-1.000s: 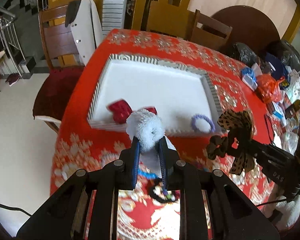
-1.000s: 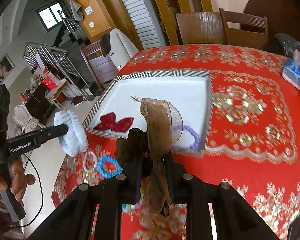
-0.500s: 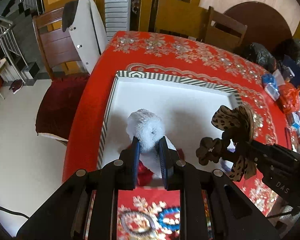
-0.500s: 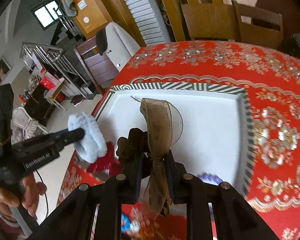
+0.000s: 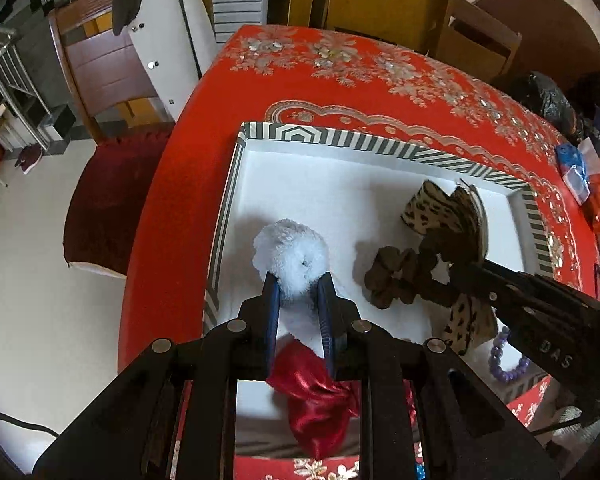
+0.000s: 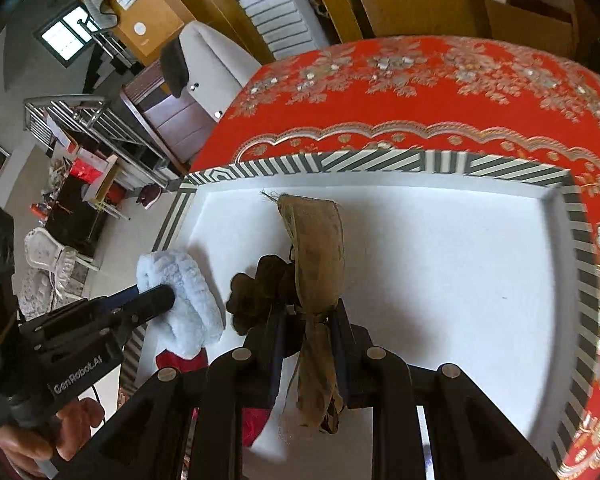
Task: Organize jewelry
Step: 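Carry the white scrunchie and leopard bow into the tray and open both grippers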
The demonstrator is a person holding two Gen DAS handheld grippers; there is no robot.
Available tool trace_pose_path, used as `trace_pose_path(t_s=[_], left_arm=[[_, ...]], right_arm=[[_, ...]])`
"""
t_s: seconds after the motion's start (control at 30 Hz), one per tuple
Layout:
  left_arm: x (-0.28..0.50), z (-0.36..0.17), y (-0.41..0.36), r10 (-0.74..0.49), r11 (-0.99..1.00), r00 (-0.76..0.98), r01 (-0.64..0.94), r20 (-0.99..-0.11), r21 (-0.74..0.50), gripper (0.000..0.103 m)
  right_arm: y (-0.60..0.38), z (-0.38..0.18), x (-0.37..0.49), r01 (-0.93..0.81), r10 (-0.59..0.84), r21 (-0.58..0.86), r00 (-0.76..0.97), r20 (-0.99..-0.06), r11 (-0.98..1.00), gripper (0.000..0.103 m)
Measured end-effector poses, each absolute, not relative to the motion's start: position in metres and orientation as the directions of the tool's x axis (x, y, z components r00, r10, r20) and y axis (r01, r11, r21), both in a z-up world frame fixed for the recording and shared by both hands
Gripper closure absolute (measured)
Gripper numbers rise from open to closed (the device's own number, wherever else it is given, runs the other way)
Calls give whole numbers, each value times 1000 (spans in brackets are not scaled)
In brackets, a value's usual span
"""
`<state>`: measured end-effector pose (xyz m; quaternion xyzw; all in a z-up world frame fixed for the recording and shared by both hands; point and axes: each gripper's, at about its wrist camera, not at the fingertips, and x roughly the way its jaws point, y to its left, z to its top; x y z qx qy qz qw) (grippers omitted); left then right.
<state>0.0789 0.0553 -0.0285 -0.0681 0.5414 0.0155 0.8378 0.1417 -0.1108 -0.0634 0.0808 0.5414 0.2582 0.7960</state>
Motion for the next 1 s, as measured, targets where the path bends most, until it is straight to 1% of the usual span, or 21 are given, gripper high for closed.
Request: trace_pose_path(t_s=[0.07, 0.1, 0.13, 0.2, 0.23, 0.3, 0.47, 0.53, 0.57, 0.6, 0.87, 0.97, 1.0], left_arm=[[80, -30, 56, -43, 990, 410, -103, -911, -94, 85], [81, -32, 57, -38, 990, 406, -107, -913, -89, 84], [82, -34, 59, -34, 990, 401, -114, -915, -87, 84], [82, -35, 62, -36, 988, 394, -125, -919, -92, 73], [81, -34, 63, -40, 987, 394, -129, -918, -98, 71], [78, -32, 65, -45, 984, 395, -139, -918, -108, 62], [68, -24, 64, -61, 980, 392, -150, -918, -129, 60], [59, -17, 61, -51, 981, 403, -150, -914, -121, 56], [54, -14, 60, -47, 981, 411, -152, -911, -119, 50], [49, -10, 59, -41, 981, 422, -156, -906, -117, 48], [8, 13, 46, 11, 985, 475, -155, -880, -71, 46], [-8, 19, 41, 13, 985, 491, -156, -871, -74, 46], [-16, 21, 39, 10, 984, 495, -157, -869, -78, 44]], right_arm=[[-108, -68, 145, -329, 499, 409, 267, -824, 851, 81], [-107, -69, 146, -331, 497, 407, 260, -828, 851, 79], [-108, -69, 146, -330, 494, 404, 260, -830, 853, 74], [-115, -62, 143, -331, 491, 398, 279, -825, 856, 64], [-119, -59, 141, -330, 494, 399, 290, -820, 855, 64], [-130, -48, 135, -327, 498, 400, 314, -808, 856, 64], [-147, -26, 113, -347, 483, 367, 358, -799, 863, 61], [-154, -19, 99, -347, 481, 361, 376, -792, 866, 61], [-156, -16, 95, -346, 485, 365, 381, -787, 865, 61], [-158, -14, 90, -345, 489, 369, 386, -782, 863, 60], [-169, 3, 39, -378, 482, 336, 417, -771, 863, 60], [-176, 8, 21, -386, 484, 331, 424, -765, 861, 60], [-178, 9, 14, -388, 484, 329, 428, -764, 861, 60]])
